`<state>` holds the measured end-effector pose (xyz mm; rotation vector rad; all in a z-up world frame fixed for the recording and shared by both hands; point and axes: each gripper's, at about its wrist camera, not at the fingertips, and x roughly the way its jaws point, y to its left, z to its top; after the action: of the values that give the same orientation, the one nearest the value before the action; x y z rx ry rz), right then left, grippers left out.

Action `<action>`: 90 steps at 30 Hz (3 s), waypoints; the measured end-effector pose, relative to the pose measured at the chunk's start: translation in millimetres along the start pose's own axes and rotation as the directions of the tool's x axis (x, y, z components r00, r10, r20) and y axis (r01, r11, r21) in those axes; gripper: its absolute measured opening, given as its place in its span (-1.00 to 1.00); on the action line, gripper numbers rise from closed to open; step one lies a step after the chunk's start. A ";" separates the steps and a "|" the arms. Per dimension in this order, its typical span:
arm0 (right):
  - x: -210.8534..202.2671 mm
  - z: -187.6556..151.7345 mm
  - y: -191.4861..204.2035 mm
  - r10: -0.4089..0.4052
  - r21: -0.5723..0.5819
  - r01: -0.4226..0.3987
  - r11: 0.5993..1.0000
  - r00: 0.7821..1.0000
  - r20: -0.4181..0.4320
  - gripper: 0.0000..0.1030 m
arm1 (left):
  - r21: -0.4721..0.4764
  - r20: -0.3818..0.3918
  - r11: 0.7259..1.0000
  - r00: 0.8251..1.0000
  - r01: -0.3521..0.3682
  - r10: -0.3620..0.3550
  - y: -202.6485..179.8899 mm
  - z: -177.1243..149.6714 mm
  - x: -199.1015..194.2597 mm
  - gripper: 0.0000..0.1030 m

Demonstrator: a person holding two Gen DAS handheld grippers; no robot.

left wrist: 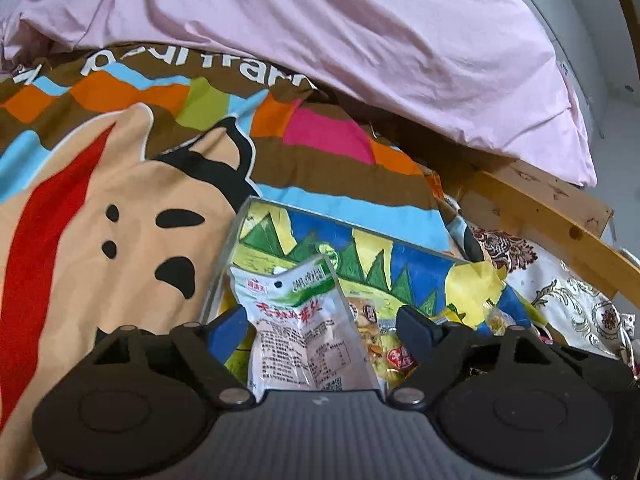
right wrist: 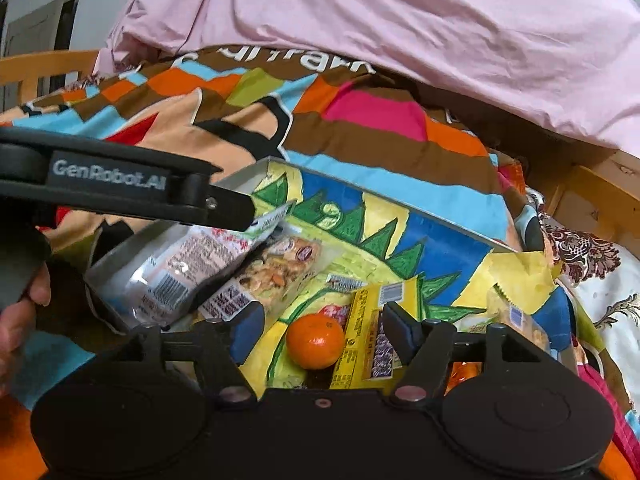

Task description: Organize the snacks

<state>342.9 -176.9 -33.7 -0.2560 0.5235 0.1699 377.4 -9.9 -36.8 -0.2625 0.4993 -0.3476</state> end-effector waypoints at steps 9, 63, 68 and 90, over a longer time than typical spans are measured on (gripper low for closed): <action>-23.2 16.4 -14.5 -0.032 0.081 0.026 0.996 0.997 0.070 0.59 | -0.002 0.061 0.998 0.996 -0.063 0.063 1.1 16.2 -25.1 0.95; -255.9 2.5 -73.1 -0.129 0.251 0.041 0.967 0.929 0.345 0.98 | 0.086 0.198 0.968 0.957 -0.234 0.214 -95.0 13.6 -213.8 0.99; -268.3 -8.1 -66.0 -0.116 0.227 0.042 0.973 0.940 0.322 0.98 | 0.099 0.212 0.958 0.947 -0.267 0.242 -105.8 0.8 -229.3 0.99; -305.5 -44.6 -59.6 -0.129 0.257 0.062 0.964 0.958 0.256 0.99 | 0.158 0.140 0.941 0.950 -0.299 0.278 -124.2 -51.8 -257.9 0.99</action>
<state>74.7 -275.4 97.5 -0.0128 0.2546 0.0420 107.0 -31.5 68.2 -0.0331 0.3822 -0.0875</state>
